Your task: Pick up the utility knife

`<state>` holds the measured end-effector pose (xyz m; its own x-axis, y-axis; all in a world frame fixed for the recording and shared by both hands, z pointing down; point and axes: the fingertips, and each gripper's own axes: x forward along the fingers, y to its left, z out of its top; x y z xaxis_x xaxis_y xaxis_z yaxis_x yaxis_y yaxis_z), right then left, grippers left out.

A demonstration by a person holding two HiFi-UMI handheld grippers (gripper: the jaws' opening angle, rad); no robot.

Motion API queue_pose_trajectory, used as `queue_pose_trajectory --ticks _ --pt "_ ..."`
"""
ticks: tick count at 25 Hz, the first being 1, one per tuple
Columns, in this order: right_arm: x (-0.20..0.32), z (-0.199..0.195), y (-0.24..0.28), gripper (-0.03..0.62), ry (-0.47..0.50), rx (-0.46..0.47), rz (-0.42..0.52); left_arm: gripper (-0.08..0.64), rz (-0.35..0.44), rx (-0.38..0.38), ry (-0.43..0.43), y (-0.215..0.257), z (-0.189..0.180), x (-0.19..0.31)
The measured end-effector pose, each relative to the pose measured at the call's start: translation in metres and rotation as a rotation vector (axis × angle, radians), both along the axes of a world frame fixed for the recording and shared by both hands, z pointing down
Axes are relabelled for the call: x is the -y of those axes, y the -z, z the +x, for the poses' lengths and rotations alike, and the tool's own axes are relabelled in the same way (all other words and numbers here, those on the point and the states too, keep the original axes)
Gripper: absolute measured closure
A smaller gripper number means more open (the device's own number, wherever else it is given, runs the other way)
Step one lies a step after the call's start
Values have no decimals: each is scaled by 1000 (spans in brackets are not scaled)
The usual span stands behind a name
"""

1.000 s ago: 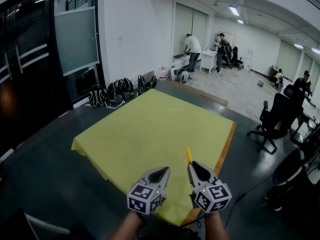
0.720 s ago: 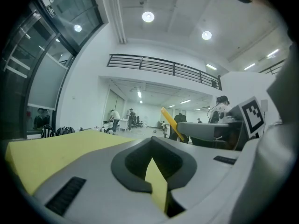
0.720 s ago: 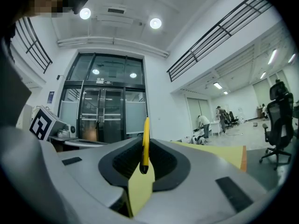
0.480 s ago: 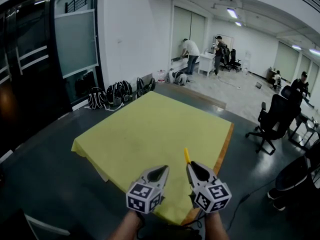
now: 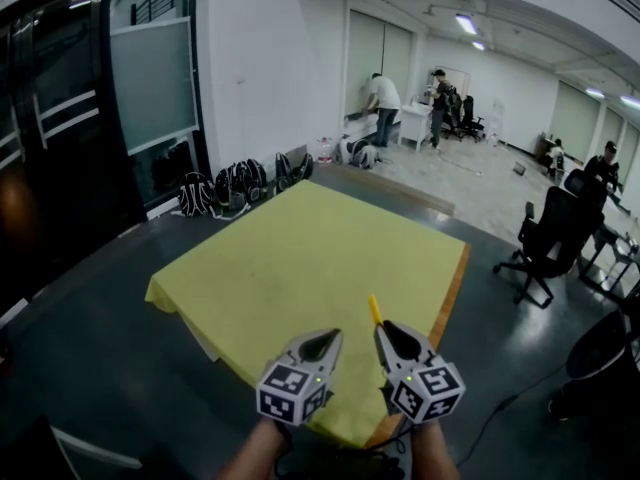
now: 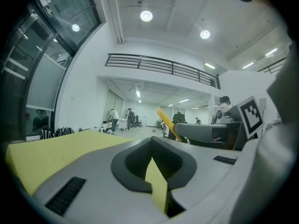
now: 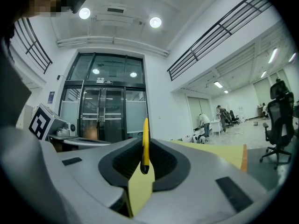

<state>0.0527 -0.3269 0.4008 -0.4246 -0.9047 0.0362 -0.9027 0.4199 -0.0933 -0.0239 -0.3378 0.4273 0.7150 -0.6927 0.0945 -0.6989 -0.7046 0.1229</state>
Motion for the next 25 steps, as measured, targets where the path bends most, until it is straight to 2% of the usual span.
queue_pose_trajectory --ticks 25 --pt "-8 9 -5 532 1 4 -3 552 -17 13 5 -11 10 -6"
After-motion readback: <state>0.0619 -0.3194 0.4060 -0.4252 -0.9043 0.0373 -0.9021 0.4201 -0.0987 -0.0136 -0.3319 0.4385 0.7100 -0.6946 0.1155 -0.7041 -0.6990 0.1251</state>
